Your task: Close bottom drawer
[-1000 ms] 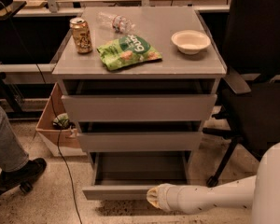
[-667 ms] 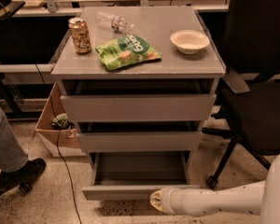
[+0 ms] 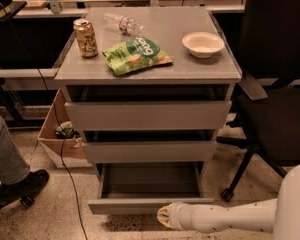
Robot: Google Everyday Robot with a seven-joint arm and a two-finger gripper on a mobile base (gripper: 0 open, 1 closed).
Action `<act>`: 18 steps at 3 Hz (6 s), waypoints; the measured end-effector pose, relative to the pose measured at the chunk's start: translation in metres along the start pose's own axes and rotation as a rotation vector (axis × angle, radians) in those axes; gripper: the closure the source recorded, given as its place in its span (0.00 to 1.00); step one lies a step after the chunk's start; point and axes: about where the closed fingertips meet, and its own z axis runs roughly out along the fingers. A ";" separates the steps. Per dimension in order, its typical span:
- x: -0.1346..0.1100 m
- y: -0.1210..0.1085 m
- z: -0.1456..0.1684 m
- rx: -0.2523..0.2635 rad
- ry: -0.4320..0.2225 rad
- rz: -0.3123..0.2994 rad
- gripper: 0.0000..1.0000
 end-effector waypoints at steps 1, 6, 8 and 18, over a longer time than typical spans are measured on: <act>0.016 0.007 0.040 0.022 -0.044 -0.015 1.00; 0.063 -0.031 0.156 0.234 -0.223 -0.070 1.00; 0.051 -0.066 0.186 0.310 -0.295 -0.121 1.00; -0.005 -0.139 0.255 0.552 -0.466 -0.232 1.00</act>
Offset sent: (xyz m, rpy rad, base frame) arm 0.0636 0.0099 -0.1441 0.1776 -0.0933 0.0352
